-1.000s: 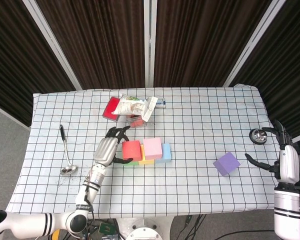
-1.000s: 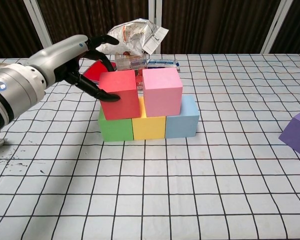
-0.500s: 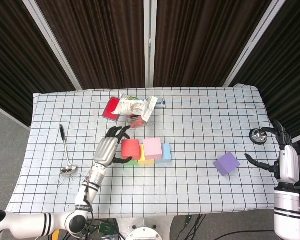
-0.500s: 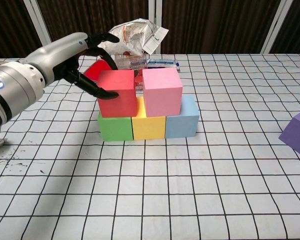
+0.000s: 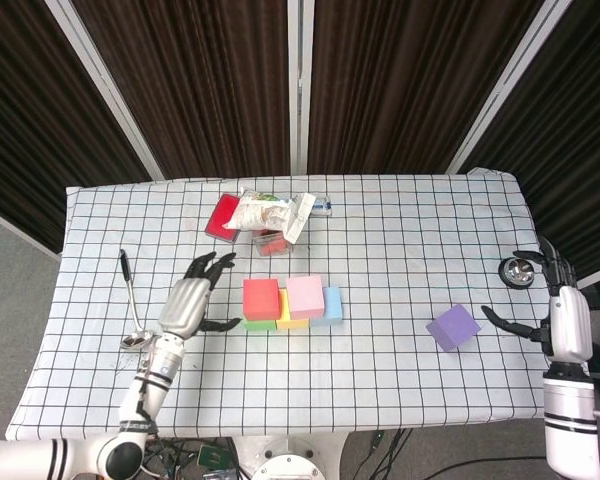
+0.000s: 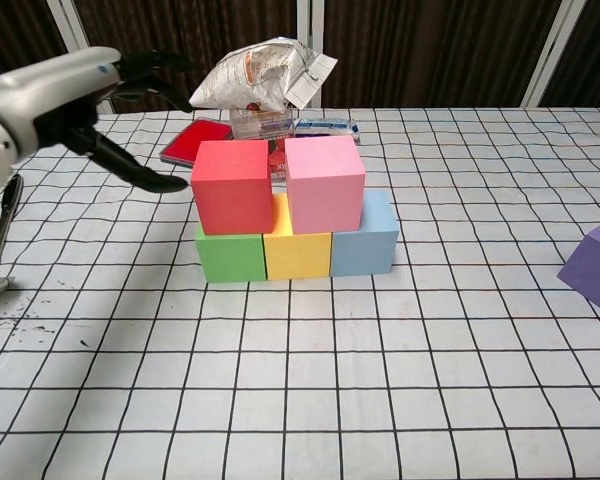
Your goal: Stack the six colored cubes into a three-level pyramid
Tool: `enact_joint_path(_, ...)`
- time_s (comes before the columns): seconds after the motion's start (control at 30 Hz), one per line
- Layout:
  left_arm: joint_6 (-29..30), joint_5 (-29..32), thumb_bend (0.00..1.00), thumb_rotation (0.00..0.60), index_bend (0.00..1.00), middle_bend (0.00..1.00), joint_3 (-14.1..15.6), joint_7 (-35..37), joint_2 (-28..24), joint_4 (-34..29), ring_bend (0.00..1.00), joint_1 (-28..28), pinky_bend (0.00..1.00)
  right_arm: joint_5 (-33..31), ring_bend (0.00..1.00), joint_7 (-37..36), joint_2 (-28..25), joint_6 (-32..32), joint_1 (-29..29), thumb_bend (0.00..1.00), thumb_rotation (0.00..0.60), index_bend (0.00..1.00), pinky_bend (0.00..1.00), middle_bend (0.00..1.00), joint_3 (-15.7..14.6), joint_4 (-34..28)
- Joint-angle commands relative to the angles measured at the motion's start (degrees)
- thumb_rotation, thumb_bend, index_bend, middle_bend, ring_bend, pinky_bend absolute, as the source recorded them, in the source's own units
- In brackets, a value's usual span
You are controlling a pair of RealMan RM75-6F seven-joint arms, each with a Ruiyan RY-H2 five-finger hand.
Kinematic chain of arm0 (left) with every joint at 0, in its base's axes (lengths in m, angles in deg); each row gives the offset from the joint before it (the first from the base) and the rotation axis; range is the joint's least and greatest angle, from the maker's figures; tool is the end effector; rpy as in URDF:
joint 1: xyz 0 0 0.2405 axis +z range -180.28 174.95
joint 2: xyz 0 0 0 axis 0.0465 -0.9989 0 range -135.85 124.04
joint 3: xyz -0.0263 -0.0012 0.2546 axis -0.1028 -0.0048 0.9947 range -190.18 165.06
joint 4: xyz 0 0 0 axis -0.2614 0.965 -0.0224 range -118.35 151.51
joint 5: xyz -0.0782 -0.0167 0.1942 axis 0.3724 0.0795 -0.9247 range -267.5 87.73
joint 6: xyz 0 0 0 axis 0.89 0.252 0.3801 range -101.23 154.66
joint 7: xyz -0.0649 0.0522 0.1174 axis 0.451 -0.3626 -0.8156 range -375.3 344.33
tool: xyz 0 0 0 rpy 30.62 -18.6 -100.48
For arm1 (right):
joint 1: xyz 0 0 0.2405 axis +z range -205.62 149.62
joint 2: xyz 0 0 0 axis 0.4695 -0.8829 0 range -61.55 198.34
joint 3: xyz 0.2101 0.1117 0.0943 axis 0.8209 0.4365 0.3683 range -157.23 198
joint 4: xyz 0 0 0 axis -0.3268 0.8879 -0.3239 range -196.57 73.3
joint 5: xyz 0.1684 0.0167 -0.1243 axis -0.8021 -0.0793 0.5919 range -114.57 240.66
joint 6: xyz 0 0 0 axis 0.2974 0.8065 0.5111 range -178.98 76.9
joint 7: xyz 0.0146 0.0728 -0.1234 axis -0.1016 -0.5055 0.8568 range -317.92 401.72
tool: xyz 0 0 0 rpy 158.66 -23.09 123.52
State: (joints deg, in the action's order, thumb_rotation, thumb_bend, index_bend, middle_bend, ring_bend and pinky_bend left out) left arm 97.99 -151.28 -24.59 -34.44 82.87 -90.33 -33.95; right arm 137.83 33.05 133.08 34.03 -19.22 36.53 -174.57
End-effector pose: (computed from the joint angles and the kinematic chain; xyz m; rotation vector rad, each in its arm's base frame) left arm -0.1232 0.2763 0.0124 -1.5320 -1.3014 -1.2068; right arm -0.2254 -0.2311 0.1719 1.0086 -1.1894 1.4202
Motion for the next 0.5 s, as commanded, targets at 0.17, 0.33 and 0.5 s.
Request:
enact_joint_path(0.17, 12.07, -10.42, 0.06, 0.6, 0.08, 0.13, 3.97, 13.38, -8.72, 1.54, 0.0, 11.03, 0.0, 1.97, 0.07, 9.11, 0.3, -8.12, 6.91, 0.0, 0.6, 0.0, 0.0, 0.25, -0.15, -4.62)
enact_joint_path(0.33, 14.12, -17.26, 0.01, 0.6, 0.09, 0.13, 9.1, 26.17, -13.39, 13.8, 0.0, 16.27, 0.01, -2.19, 0.04, 18.46, 2.7, -18.41, 16.71, 0.0, 0.6, 0.0, 0.0, 0.23, 2.33, -5.77)
enact_joint_path(0.5, 15.67, -19.39, 0.0, 0.6, 0.09, 0.13, 12.05, 31.36, -14.48, 20.45, 0.0, 20.12, 0.01, -13.4, 0.0, 27.34, 7.73, -27.76, 27.68, 0.0, 0.6, 0.0, 0.0, 0.19, 4.8, -3.5)
